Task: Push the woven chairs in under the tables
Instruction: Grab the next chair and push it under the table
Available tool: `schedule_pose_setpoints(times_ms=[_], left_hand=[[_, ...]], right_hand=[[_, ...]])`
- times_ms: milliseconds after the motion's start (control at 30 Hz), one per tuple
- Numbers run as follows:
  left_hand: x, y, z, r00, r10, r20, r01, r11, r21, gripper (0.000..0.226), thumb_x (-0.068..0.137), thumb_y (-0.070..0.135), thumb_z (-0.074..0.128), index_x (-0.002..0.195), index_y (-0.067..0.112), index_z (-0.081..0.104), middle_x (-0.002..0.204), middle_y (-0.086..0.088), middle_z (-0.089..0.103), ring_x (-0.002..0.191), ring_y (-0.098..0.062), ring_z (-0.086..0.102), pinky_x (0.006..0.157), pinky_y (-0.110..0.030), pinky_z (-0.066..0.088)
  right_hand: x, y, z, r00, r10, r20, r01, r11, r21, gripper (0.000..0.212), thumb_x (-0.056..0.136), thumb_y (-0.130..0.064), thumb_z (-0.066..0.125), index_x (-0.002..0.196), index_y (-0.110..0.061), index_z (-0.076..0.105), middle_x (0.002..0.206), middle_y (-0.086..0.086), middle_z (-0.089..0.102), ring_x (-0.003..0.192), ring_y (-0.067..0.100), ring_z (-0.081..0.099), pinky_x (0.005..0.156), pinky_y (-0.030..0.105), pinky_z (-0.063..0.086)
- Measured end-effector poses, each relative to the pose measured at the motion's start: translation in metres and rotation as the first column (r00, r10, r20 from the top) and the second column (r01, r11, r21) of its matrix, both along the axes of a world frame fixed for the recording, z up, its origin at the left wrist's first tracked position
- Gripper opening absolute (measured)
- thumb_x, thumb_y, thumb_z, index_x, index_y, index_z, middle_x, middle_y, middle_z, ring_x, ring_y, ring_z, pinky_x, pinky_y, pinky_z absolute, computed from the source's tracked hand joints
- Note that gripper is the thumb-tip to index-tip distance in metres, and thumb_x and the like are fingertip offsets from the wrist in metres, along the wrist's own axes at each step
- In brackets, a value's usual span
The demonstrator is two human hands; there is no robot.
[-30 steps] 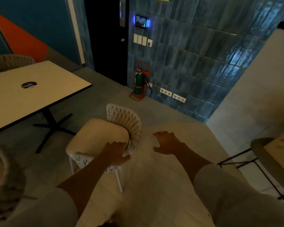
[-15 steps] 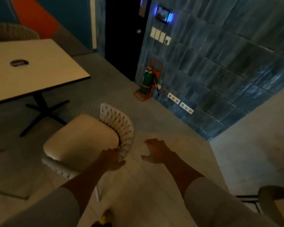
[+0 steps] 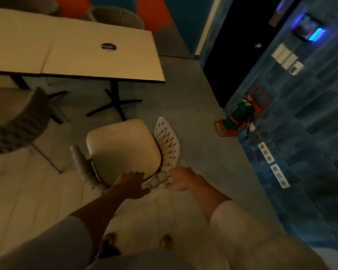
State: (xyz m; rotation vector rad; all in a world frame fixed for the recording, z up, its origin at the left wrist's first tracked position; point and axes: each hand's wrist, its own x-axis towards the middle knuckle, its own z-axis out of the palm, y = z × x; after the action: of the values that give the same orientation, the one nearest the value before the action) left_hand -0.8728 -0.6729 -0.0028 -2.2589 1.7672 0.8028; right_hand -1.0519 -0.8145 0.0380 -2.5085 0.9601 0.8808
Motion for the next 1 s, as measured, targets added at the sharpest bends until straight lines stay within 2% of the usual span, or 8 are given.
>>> schedule_pose_setpoints(times_ms=[133, 400, 667, 733, 800, 833, 900, 1000], left_hand=[[-0.029, 0.001, -0.006, 0.973, 0.219, -0.067, -0.218, 0.976, 0.015, 0.091, 0.081, 0.084, 0.05, 0.151, 0.027, 0.042, 0.148, 0.0, 0.055, 0.132, -0.025, 0.055, 0.102, -0.037, 0.048], [-0.037, 0.004, -0.069, 0.913, 0.396, -0.097, -0.4, 0.916, -0.033, 0.09, 0.081, 0.082, 0.05, 0.151, 0.027, 0.038, 0.147, 0.002, 0.053, 0.13, -0.024, 0.054, 0.104, -0.042, 0.049], [-0.007, -0.02, -0.17, 0.915, 0.4, 0.056, -0.395, 0.915, -0.081, 0.116, 0.065, 0.099, -0.016, 0.132, 0.043, 0.061, 0.132, 0.013, 0.066, 0.126, -0.019, 0.056, 0.107, -0.049, 0.032], [-0.005, -0.024, -0.178, 0.937, 0.35, 0.015, -0.349, 0.936, -0.042, 0.095, 0.076, 0.096, -0.004, 0.132, 0.05, 0.057, 0.119, 0.008, 0.072, 0.122, -0.021, 0.06, 0.108, -0.049, 0.036], [-0.01, -0.024, -0.182, 0.979, 0.198, 0.039, -0.196, 0.98, -0.041, 0.06, 0.092, 0.084, 0.017, 0.147, 0.062, 0.03, 0.106, -0.002, 0.071, 0.104, -0.027, 0.067, 0.089, -0.042, 0.049], [-0.011, -0.022, -0.183, 0.979, 0.185, 0.082, -0.183, 0.983, -0.031, 0.062, 0.092, 0.085, 0.02, 0.145, 0.059, 0.036, 0.099, -0.003, 0.07, 0.094, -0.026, 0.068, 0.078, -0.038, 0.051], [-0.01, -0.02, -0.191, 0.935, 0.325, 0.143, -0.319, 0.945, -0.068, 0.096, 0.071, 0.104, 0.011, 0.112, 0.039, 0.069, 0.081, 0.004, 0.069, 0.077, -0.018, 0.065, 0.068, -0.034, 0.052], [-0.009, -0.02, -0.197, 0.907, 0.391, 0.155, -0.375, 0.919, -0.123, 0.113, 0.053, 0.112, 0.005, 0.086, 0.028, 0.073, 0.072, 0.007, 0.067, 0.07, -0.015, 0.062, 0.065, -0.032, 0.052]], right_hand=[[-0.002, -0.042, -0.015, 0.985, 0.17, -0.016, -0.17, 0.985, -0.016, 0.064, 0.082, -0.07, 0.059, 0.135, -0.033, 0.06, 0.141, 0.002, 0.061, 0.121, 0.031, 0.06, 0.096, 0.042, 0.052], [0.003, -0.098, -0.078, 0.868, 0.494, -0.044, -0.496, 0.867, -0.045, 0.054, 0.094, -0.061, 0.059, 0.134, -0.025, 0.062, 0.144, 0.005, 0.057, 0.13, 0.029, 0.051, 0.1, 0.039, 0.042], [0.027, -0.122, -0.202, 0.872, 0.484, 0.079, -0.468, 0.869, -0.16, 0.106, 0.084, -0.095, 0.002, 0.131, -0.027, 0.067, 0.138, -0.002, 0.065, 0.127, 0.025, 0.056, 0.109, 0.046, 0.037], [0.026, -0.125, -0.221, 0.856, 0.507, 0.105, -0.477, 0.851, -0.22, 0.105, 0.085, -0.094, 0.0, 0.116, -0.027, 0.074, 0.125, -0.004, 0.072, 0.118, 0.021, 0.062, 0.106, 0.045, 0.037], [0.022, -0.125, -0.235, 0.835, 0.528, 0.153, -0.469, 0.829, -0.305, 0.098, 0.088, -0.092, 0.003, 0.095, -0.027, 0.077, 0.105, -0.007, 0.077, 0.103, 0.015, 0.066, 0.101, 0.042, 0.038], [0.02, -0.125, -0.241, 0.826, 0.533, 0.186, -0.454, 0.823, -0.341, 0.094, 0.091, -0.09, 0.007, 0.087, -0.027, 0.077, 0.096, -0.008, 0.077, 0.096, 0.014, 0.067, 0.099, 0.041, 0.039], [0.018, -0.125, -0.251, 0.812, 0.521, 0.262, -0.401, 0.825, -0.397, 0.086, 0.095, -0.085, 0.016, 0.077, -0.026, 0.076, 0.084, -0.008, 0.077, 0.084, 0.013, 0.068, 0.095, 0.039, 0.04], [0.021, -0.118, -0.258, 0.807, 0.49, 0.331, -0.33, 0.837, -0.436, 0.08, 0.097, -0.079, 0.023, 0.067, -0.024, 0.074, 0.073, -0.005, 0.075, 0.075, 0.014, 0.067, 0.091, 0.04, 0.04]])
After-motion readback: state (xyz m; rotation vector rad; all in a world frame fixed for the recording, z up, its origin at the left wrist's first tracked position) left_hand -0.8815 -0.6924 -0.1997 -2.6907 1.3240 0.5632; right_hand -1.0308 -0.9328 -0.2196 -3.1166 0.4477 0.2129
